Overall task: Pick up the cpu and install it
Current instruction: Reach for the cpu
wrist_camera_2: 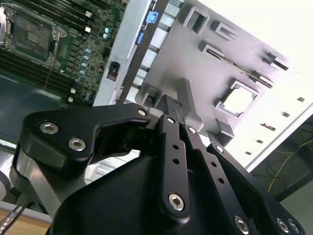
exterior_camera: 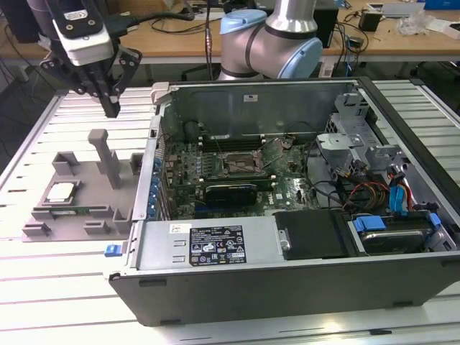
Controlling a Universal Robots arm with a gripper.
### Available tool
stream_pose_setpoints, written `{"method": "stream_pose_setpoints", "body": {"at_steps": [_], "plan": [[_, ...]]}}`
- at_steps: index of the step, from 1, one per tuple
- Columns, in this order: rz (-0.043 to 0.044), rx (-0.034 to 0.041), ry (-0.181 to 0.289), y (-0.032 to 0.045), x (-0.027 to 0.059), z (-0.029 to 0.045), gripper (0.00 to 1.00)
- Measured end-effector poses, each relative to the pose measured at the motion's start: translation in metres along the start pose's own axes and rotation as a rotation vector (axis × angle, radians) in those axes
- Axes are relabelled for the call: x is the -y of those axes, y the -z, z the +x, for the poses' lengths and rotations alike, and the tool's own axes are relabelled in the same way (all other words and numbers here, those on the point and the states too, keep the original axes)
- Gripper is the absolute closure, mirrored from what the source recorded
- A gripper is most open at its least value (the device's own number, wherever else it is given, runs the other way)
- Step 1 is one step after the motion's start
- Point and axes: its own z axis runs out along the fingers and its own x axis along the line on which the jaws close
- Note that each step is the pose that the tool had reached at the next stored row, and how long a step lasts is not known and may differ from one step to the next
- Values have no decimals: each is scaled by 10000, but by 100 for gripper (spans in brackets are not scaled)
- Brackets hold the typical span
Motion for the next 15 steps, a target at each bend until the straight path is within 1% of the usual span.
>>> {"method": "stream_pose_setpoints", "body": {"at_steps": [4,5,7,8,10,12,13,15], "plan": [[-1,2,0,-14,12,167,89],[0,2,0,-25,15,224,89],[0,2,-1,-37,18,280,89],[0,1,-1,-50,21,340,89],[0,1,1,-65,27,411,89],[0,1,0,-78,31,467,89],[-1,2,-1,-94,37,543,89],[0,1,0,-115,46,656,89]]}}
